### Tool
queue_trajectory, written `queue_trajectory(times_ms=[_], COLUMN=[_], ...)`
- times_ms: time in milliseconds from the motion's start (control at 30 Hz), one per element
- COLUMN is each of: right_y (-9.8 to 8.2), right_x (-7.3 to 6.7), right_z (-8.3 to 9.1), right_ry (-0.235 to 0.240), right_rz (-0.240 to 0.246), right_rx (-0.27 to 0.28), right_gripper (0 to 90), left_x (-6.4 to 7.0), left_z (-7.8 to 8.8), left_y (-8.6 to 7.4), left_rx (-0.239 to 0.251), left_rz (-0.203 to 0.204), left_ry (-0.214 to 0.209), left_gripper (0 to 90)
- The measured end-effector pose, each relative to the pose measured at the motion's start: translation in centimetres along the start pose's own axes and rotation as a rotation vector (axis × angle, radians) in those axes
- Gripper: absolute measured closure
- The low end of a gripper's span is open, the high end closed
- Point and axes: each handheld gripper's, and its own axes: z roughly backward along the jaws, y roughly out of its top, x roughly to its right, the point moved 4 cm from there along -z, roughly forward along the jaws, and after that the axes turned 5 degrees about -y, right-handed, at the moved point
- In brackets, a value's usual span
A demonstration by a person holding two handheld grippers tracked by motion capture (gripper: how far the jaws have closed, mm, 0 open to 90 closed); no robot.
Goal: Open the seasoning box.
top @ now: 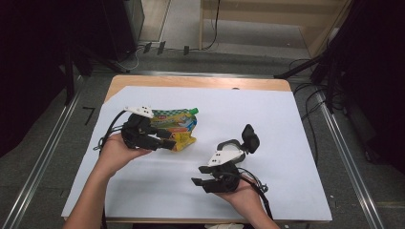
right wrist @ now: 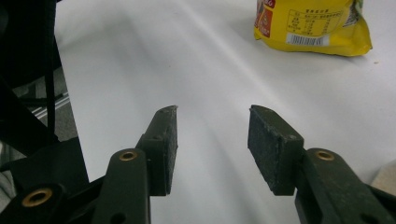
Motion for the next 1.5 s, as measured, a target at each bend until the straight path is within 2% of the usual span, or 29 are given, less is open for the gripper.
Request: queue_trajectory(times_ms=[33, 433, 467, 533, 733, 933, 1167, 1367, 1500], right_y=[0.0, -0.5, -0.5, -0.5, -0.6, -0.7, -0.9, -1.1, -1.3], right_x=[-0.1, -0.9, -0.9, -0.9, -0.6, -0.6, -0.6, -0.1, 0.0], right_z=[-0.1, -1.1, -1.1, -1.1, -1.2, -1.4, -1.9, -2.0, -2.2], right_ry=[0.004, 0.029, 0.031, 0.030, 0.025, 0.025, 0.025, 0.019, 0.009], right_rz=[0.000, 0.024, 0.027, 0.024, 0.022, 0.017, 0.023, 0.003, -0.001], right_rx=[0.000, -0.023, -0.023, -0.022, -0.023, -0.027, -0.034, -0.017, -0.020], right_gripper=[53.8, 53.7, 53.7, 53.7, 53.7, 53.8, 53.8, 52.0, 50.3], left_x=[-0.3, -1.7, -2.0, -2.2, -3.2, -4.0, -4.7, -5.1, -5.1], left_z=[0.4, 2.8, 3.2, 3.6, 3.9, 3.7, 1.9, 0.6, -0.1], left_y=[-0.2, -1.4, -1.7, -2.0, -2.3, -2.2, -1.2, -0.7, -0.3], left_rx=[0.003, 0.037, 0.033, 0.033, 0.040, 0.046, 0.052, 0.058, 0.075], left_rz=[0.010, 0.051, 0.059, 0.068, 0.087, 0.090, 0.074, 0.074, 0.085], left_ry=[0.014, 0.055, 0.075, 0.089, 0.116, 0.119, 0.108, 0.109, 0.083], left_gripper=[48.3, 49.1, 49.0, 48.9, 48.6, 48.0, 49.1, 55.7, 64.2])
